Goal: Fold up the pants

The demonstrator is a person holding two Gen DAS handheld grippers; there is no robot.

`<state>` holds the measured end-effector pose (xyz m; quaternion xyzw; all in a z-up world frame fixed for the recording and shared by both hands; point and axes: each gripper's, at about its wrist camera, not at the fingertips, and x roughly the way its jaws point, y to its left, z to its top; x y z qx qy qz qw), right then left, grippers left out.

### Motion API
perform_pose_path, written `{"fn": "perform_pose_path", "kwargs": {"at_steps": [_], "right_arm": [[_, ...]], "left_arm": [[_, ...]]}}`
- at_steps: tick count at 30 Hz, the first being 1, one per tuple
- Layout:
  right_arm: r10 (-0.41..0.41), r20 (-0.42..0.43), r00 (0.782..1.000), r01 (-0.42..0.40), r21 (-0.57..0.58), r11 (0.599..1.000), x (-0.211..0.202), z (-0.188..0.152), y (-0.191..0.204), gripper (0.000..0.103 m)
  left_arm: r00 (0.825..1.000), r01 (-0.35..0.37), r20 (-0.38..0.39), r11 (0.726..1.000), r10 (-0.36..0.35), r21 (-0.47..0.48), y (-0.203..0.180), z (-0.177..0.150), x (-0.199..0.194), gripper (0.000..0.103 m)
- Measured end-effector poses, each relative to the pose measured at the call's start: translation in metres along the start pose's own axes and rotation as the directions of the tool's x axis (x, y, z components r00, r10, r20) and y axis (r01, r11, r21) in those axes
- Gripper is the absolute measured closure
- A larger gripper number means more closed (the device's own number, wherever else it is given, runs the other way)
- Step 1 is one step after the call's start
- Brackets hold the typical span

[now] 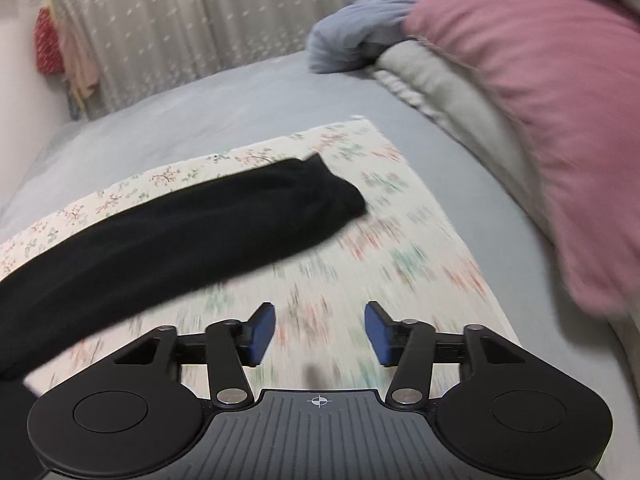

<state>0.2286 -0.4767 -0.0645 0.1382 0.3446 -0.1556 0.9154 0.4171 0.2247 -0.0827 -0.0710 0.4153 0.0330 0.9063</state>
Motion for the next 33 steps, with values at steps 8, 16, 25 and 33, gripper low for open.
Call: {"fn": "perform_pose_path", "kwargs": {"at_steps": [8, 16, 25, 33], "right_arm": [[-0.013, -0.003, 1.0, 0.013, -0.059, 0.998, 0.095, 0.069, 0.01, 0.05], [-0.055, -0.001, 0.999, 0.054, -0.161, 0.986, 0.156, 0.095, 0.028, 0.051], [-0.099, 0.018, 0.995, 0.101, -0.169, 0.981, 0.169, 0.097, 0.029, 0.08], [-0.15, 0.07, 0.986, 0.159, -0.149, 0.976, 0.165, 0.094, 0.036, 0.082]], "left_arm": [[0.999, -0.054, 0.003, 0.984, 0.054, 0.167, -0.023, 0.012, 0.043, 0.0], [1.0, -0.008, 0.017, 0.978, 0.004, 0.207, -0.035, 0.003, 0.06, 0.049], [0.999, -0.041, 0.039, 0.965, 0.032, 0.26, -0.038, 0.009, 0.055, 0.079], [0.995, 0.006, 0.098, 1.0, -0.008, 0.018, 0.021, 0.029, 0.02, 0.026]]}}
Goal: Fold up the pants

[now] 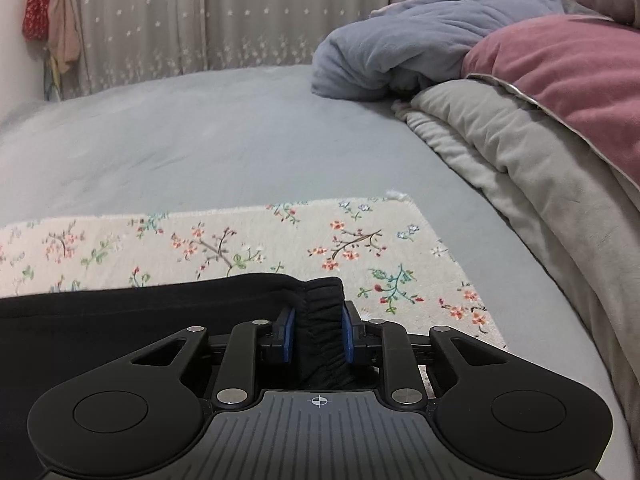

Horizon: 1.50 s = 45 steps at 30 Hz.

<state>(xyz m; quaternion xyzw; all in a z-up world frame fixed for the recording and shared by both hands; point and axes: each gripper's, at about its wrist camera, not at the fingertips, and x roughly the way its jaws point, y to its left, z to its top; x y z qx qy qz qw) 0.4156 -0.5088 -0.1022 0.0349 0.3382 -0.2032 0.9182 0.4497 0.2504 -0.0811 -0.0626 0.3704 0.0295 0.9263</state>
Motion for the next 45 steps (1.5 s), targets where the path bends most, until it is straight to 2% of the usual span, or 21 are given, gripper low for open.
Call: {"fn": "perform_pose_path", "kwargs": {"at_steps": [1, 3, 6, 8, 9, 10, 11, 12, 13, 14, 16, 19, 21, 23, 25, 27, 31, 37, 40, 42, 45], "right_arm": [[-0.006, -0.007, 1.0, 0.006, -0.001, 1.0, 0.002, -0.001, 0.001, 0.081], [-0.015, -0.006, 1.0, 0.015, 0.001, 1.0, 0.003, -0.001, 0.004, 0.079], [-0.004, -0.003, 1.0, 0.004, 0.019, 1.0, 0.004, 0.002, 0.004, 0.068], [-0.006, 0.013, 1.0, 0.006, 0.059, 0.998, 0.001, 0.003, -0.002, 0.051], [-0.006, 0.023, 1.0, 0.004, 0.081, 0.997, 0.0, 0.004, -0.005, 0.05], [-0.002, 0.024, 1.0, 0.0, 0.099, 0.995, 0.001, 0.004, -0.009, 0.05], [0.004, 0.019, 1.0, -0.006, 0.106, 0.994, 0.003, 0.004, -0.01, 0.05], [0.009, 0.008, 1.0, -0.009, 0.099, 0.995, 0.006, 0.003, -0.01, 0.051], [0.005, -0.006, 1.0, -0.004, 0.077, 0.997, 0.009, 0.002, -0.007, 0.054], [0.004, -0.01, 1.0, -0.003, 0.047, 0.999, 0.011, 0.0, -0.002, 0.066], [0.0, 0.001, 1.0, -0.001, 0.025, 1.0, 0.012, 0.0, 0.005, 0.075], [-0.045, 0.026, 0.999, 0.046, -0.017, 0.999, 0.008, 0.004, 0.018, 0.081], [-0.073, 0.107, 0.992, 0.074, -0.008, 0.997, -0.004, 0.007, 0.02, 0.081], [-0.078, 0.153, 0.985, 0.074, 0.029, 0.997, -0.012, 0.011, 0.019, 0.082], [-0.101, 0.121, 0.987, 0.102, -0.001, 0.995, -0.004, 0.011, 0.025, 0.082], [-0.134, 0.055, 0.99, 0.136, -0.037, 0.99, 0.01, 0.006, 0.033, 0.082], [-0.155, 0.05, 0.987, 0.157, -0.04, 0.987, 0.014, 0.004, 0.037, 0.082], [-0.091, 0.099, 0.991, 0.085, 0.056, 0.995, -0.043, 0.019, 0.012, 0.082], [-0.061, 0.144, 0.988, 0.053, 0.057, 0.997, -0.097, 0.029, -0.002, 0.082], [-0.034, 0.197, 0.98, 0.022, 0.065, 0.998, -0.142, 0.026, -0.015, 0.082], [0.046, 0.283, 0.958, -0.068, 0.07, 0.995, -0.217, -0.008, -0.04, 0.082]], "left_arm": [[1.0, 0.0, -0.001, 1.0, 0.0, -0.024, 0.008, 0.0, -0.002, 0.022], [0.999, 0.04, -0.033, 0.998, -0.042, -0.038, 0.016, -0.003, -0.002, 0.022], [0.993, 0.083, -0.091, 0.996, -0.078, 0.044, 0.005, -0.014, 0.002, 0.011], [0.994, 0.047, -0.108, 0.991, -0.034, 0.122, -0.007, -0.023, 0.007, 0.006], [0.993, 0.023, -0.118, 0.989, -0.006, 0.143, -0.011, -0.027, 0.011, 0.006], [0.993, 0.005, -0.115, 0.989, 0.012, 0.15, -0.014, -0.03, 0.015, 0.01], [0.994, -0.013, -0.108, 0.987, 0.031, 0.163, -0.017, -0.034, 0.018, 0.02], [0.994, -0.02, -0.099, 0.983, 0.038, 0.181, -0.02, -0.036, 0.02, 0.025], [0.995, -0.033, -0.084, 0.982, 0.049, 0.188, -0.023, -0.037, 0.019, 0.03], [0.995, -0.051, -0.076, 0.981, 0.066, 0.188, -0.026, -0.037, 0.018, 0.032], [0.993, -0.091, -0.06, 0.974, 0.105, 0.207, -0.033, -0.036, 0.017, 0.037], [0.988, -0.153, 0.005, 0.967, 0.155, 0.202, -0.037, -0.024, 0.007, 0.048], [0.988, -0.154, 0.052, 0.979, 0.149, 0.131, -0.03, -0.014, -0.001, 0.048], [0.986, -0.168, 0.039, 0.977, 0.164, 0.132, -0.03, -0.012, 0.008, 0.048], [0.981, -0.196, 0.02, 0.967, 0.195, 0.162, -0.034, -0.017, 0.023, 0.048], [0.98, -0.201, 0.031, 0.97, 0.199, 0.134, -0.034, -0.017, 0.028, 0.048], [0.983, -0.182, 0.032, 0.979, 0.179, 0.095, -0.028, -0.011, 0.023, 0.048], [0.988, -0.119, 0.108, 0.99, 0.11, 0.076, -0.022, -0.012, -0.027, 0.048], [0.983, -0.079, 0.171, 0.994, 0.066, 0.073, -0.014, -0.012, -0.061, 0.049], [0.973, -0.068, 0.225, 0.993, 0.044, 0.097, -0.008, -0.02, -0.087, 0.049], [0.963, -0.026, 0.27, 0.992, -0.008, 0.122, 0.013, -0.043, -0.122, 0.049]]}}
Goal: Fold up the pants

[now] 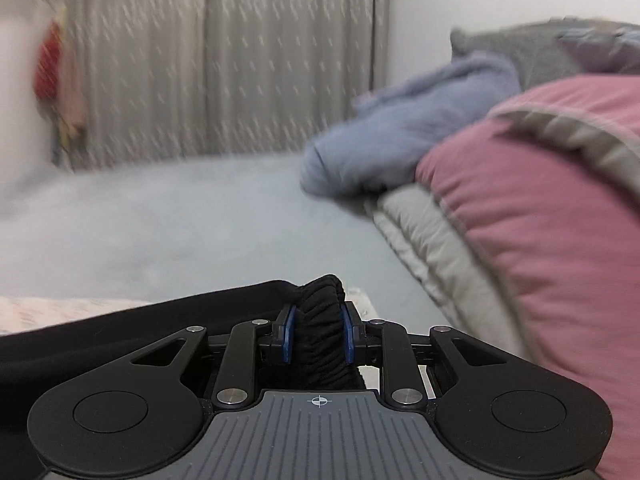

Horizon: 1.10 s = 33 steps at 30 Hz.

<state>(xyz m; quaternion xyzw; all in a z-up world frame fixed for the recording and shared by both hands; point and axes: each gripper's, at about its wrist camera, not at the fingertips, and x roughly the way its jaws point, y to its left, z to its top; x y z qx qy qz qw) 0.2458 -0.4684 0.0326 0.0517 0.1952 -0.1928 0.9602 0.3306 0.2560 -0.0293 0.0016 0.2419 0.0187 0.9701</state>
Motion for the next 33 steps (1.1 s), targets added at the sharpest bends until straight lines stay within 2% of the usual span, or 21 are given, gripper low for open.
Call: {"fn": "perform_pose_path", "kwargs": {"at_steps": [3, 5, 7, 9, 11, 13, 16, 18, 20, 21, 23, 25, 27, 29, 31, 33], "right_arm": [[0.06, -0.003, 0.998, -0.06, -0.022, 0.998, -0.081, -0.046, -0.026, 0.082], [0.08, -0.053, 0.995, -0.081, -0.024, 0.996, -0.127, -0.091, -0.045, 0.082], [0.094, -0.133, 0.987, -0.096, -0.01, 0.995, -0.162, -0.141, -0.064, 0.082], [0.115, -0.232, 0.966, -0.113, 0.023, 0.993, -0.181, -0.187, -0.079, 0.081], [0.133, -0.288, 0.948, -0.132, 0.023, 0.991, -0.193, -0.217, -0.083, 0.08], [0.155, -0.281, 0.947, -0.149, 0.041, 0.988, -0.206, -0.228, -0.084, 0.078], [0.184, -0.274, 0.944, -0.154, 0.13, 0.98, -0.219, -0.223, -0.096, 0.073], [0.192, -0.288, 0.938, -0.157, 0.14, 0.978, -0.227, -0.222, -0.097, 0.073], [0.155, -0.286, 0.946, -0.125, 0.12, 0.985, -0.241, -0.223, -0.092, 0.065], [0.141, -0.274, 0.951, -0.11, 0.125, 0.986, -0.246, -0.224, -0.094, 0.063], [0.125, -0.24, 0.963, -0.075, 0.208, 0.975, -0.259, -0.228, -0.101, 0.045], [0.136, -0.189, 0.973, -0.064, 0.343, 0.937, -0.273, -0.232, -0.108, 0.035], [0.168, -0.162, 0.972, -0.071, 0.478, 0.876, -0.279, -0.234, -0.112, 0.034], [0.221, -0.187, 0.957, -0.08, 0.563, 0.823, -0.269, -0.235, -0.11, 0.034], [0.222, -0.262, 0.939, -0.013, 0.619, 0.786, -0.254, -0.236, -0.106, 0.034], [0.228, -0.304, 0.925, 0.061, 0.712, 0.7, -0.241, -0.243, -0.109, 0.033]], "left_arm": [[0.998, 0.055, 0.039, 0.996, -0.058, 0.07, 0.014, -0.034, -0.04, 0.049], [0.994, 0.094, 0.045, 0.982, -0.102, 0.162, 0.017, -0.063, -0.058, 0.048], [0.991, 0.131, 0.001, 0.961, -0.135, 0.243, 0.019, -0.088, -0.06, 0.045], [0.988, 0.15, -0.064, 0.945, -0.137, 0.292, 0.019, -0.106, -0.059, 0.037], [0.986, 0.155, -0.109, 0.938, -0.127, 0.312, 0.021, -0.114, -0.06, 0.028], [0.984, 0.16, -0.115, 0.951, -0.133, 0.265, 0.032, -0.114, -0.071, 0.022], [0.978, 0.195, -0.117, 0.962, -0.175, 0.191, 0.049, -0.109, -0.091, 0.014], [0.981, 0.172, -0.117, 0.975, -0.156, 0.143, 0.065, -0.111, -0.103, 0.014], [0.98, 0.153, -0.13, 0.988, -0.151, 0.004, 0.085, -0.11, -0.11, 0.014], [0.976, 0.162, -0.133, 0.983, -0.173, -0.091, 0.094, -0.111, -0.113, 0.014], [0.963, 0.206, -0.117, 0.945, -0.242, -0.255, 0.104, -0.112, -0.122, 0.014], [0.948, 0.246, -0.103, 0.901, -0.3, -0.358, 0.101, -0.111, -0.126, 0.014], [0.928, 0.262, -0.134, 0.867, -0.347, -0.424, 0.086, -0.109, -0.121, 0.014], [0.917, 0.236, -0.193, 0.865, -0.349, -0.444, 0.064, -0.107, -0.108, 0.013], [0.914, 0.166, -0.264, 0.875, -0.31, -0.454, 0.043, -0.108, -0.093, 0.013], [0.919, 0.082, -0.298, 0.866, -0.257, -0.494, 0.031, -0.113, -0.082, 0.013]]}}
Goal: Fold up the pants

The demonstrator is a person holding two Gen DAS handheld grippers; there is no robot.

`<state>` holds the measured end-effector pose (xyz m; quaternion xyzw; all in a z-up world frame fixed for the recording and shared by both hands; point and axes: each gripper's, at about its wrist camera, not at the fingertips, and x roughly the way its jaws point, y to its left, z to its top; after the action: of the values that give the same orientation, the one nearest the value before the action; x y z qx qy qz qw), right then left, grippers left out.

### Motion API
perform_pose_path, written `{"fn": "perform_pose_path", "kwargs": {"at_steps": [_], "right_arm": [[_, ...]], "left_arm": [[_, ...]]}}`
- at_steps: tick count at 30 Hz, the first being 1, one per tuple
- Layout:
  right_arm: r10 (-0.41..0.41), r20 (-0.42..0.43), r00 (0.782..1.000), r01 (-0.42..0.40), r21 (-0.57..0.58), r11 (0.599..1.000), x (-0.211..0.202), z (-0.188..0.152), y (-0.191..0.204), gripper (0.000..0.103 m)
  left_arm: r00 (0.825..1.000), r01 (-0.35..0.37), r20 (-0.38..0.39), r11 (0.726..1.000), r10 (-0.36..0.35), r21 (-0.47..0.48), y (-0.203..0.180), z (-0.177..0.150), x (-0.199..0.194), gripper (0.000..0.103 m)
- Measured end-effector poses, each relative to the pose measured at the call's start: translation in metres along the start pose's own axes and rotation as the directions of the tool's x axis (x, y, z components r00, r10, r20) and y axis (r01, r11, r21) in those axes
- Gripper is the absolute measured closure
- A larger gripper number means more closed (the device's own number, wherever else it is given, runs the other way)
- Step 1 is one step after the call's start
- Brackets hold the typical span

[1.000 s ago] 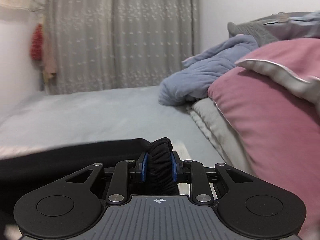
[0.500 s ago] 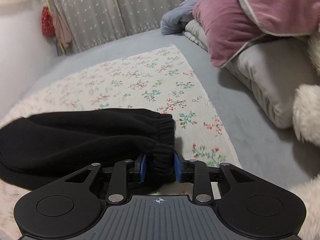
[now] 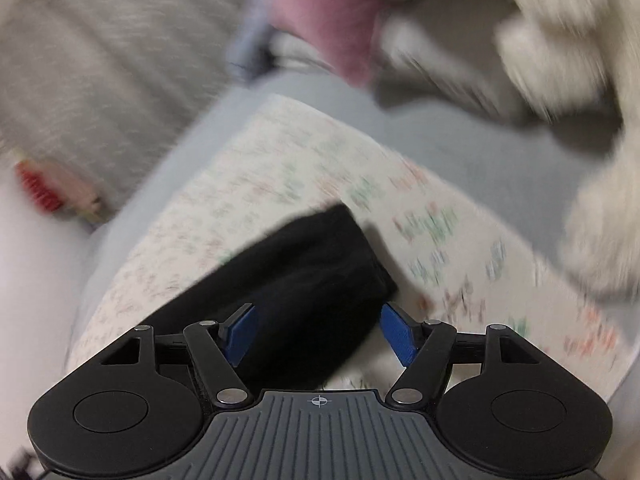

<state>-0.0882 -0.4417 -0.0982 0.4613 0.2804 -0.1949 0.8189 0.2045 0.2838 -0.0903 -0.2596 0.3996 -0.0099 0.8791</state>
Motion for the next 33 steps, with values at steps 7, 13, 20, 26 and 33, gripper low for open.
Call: {"fn": "perform_pose_path", "kwargs": {"at_steps": [7, 13, 20, 26, 33], "right_arm": [[0.016, 0.028, 0.999, -0.023, 0.306, 0.952, 0.03, 0.009, -0.02, 0.066], [-0.076, 0.058, 0.995, 0.07, 0.1, 0.993, 0.049, 0.024, 0.027, 0.091], [0.283, 0.217, 0.934, -0.229, -0.241, 0.943, -0.017, 0.056, 0.121, 0.093], [0.146, 0.115, 0.983, -0.124, -0.177, 0.976, 0.003, 0.032, 0.044, 0.093], [0.024, -0.02, 1.0, -0.025, -0.096, 0.995, 0.04, 0.022, 0.001, 0.096]], "left_arm": [[0.986, -0.164, 0.01, 0.981, 0.166, -0.108, -0.005, -0.003, 0.037, 0.069], [0.991, -0.117, 0.055, 0.986, 0.124, -0.121, 0.01, 0.013, 0.015, 0.074], [0.99, -0.045, 0.125, 0.981, 0.07, -0.191, 0.028, 0.017, -0.01, 0.074], [0.992, -0.101, 0.065, 0.991, 0.107, -0.09, 0.035, 0.001, 0.004, 0.074], [0.991, -0.118, 0.06, 0.993, 0.118, -0.001, 0.029, 0.005, 0.0, 0.073]]}}
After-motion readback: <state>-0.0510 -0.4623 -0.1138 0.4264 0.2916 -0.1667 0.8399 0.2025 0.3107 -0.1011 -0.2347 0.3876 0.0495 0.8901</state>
